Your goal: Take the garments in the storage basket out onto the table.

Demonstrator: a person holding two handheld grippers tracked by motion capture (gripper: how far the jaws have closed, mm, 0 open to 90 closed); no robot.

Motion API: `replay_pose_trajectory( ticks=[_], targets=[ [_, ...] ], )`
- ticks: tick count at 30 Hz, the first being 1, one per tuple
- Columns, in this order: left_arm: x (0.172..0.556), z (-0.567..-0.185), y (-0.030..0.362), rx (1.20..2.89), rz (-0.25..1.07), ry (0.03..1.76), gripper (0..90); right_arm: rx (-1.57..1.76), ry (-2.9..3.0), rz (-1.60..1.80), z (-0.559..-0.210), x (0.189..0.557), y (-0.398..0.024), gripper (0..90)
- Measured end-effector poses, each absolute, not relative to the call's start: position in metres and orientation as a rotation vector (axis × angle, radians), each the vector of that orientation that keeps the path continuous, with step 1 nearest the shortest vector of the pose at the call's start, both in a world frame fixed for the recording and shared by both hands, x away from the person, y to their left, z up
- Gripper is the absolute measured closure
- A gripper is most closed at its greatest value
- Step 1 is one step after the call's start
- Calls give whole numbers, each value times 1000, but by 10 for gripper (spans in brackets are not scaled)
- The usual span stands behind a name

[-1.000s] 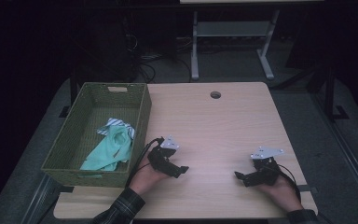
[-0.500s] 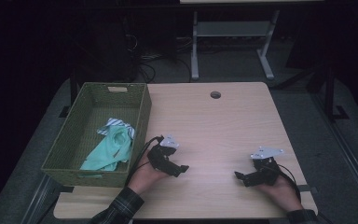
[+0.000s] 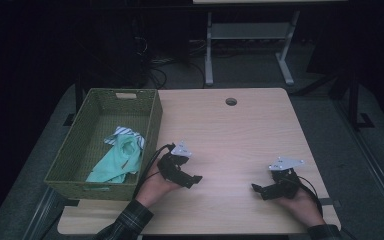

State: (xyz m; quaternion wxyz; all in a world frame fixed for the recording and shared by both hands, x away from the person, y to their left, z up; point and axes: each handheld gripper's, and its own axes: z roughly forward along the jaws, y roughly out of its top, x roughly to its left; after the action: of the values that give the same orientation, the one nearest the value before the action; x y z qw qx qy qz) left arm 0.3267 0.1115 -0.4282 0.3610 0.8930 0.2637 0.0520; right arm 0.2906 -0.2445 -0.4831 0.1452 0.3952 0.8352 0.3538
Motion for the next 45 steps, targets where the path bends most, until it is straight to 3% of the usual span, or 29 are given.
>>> replay_pose_trajectory(
  ticks=[45],
  targets=[
    [326,-394,113,2280,162,632,144,1139,2405,1020,-483,291,-244,24]
  ],
)
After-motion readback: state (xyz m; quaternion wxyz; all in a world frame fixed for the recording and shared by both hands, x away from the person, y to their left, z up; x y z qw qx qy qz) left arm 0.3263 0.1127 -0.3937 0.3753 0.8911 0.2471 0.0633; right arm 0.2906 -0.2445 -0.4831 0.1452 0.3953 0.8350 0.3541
